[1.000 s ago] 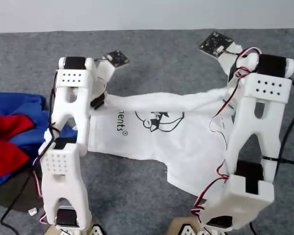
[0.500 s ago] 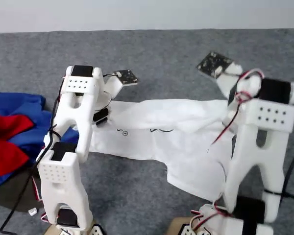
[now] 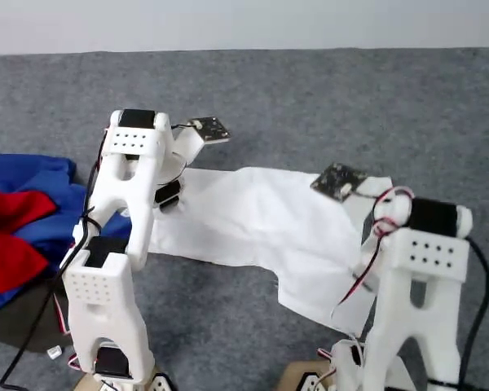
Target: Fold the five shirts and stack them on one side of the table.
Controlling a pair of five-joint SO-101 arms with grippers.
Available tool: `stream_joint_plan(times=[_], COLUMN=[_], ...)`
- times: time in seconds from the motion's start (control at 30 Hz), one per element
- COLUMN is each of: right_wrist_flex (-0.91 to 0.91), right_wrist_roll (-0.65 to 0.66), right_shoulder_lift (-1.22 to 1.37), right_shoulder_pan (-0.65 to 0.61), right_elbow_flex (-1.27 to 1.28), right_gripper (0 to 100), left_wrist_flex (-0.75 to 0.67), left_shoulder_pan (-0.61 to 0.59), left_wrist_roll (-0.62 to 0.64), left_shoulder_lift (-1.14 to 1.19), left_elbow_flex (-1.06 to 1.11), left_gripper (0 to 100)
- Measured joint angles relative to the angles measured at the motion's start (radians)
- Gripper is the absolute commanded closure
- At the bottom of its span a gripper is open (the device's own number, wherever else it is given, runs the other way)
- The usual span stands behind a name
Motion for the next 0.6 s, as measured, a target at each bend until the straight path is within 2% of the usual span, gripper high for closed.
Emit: stream_joint_plan(times=[0.37,0.6], right_wrist_flex=[-0.098,-0.100], right_wrist_roll=[-0.003,-0.003], right_shoulder_lift=[-0.074,-0.083], right_shoulder_pan=[0.000,0.002], right_elbow_flex=[0.198,0.249], right_gripper=[98.8,98.8], left_wrist_flex=[0.000,0.000], left_shoulder_pan=[0.000,0.000], left_wrist_roll=[0.000,0.000], left_shoulder_lift=[0.000,0.000], left_elbow_flex=[0.000,0.000], left_gripper=[99,94])
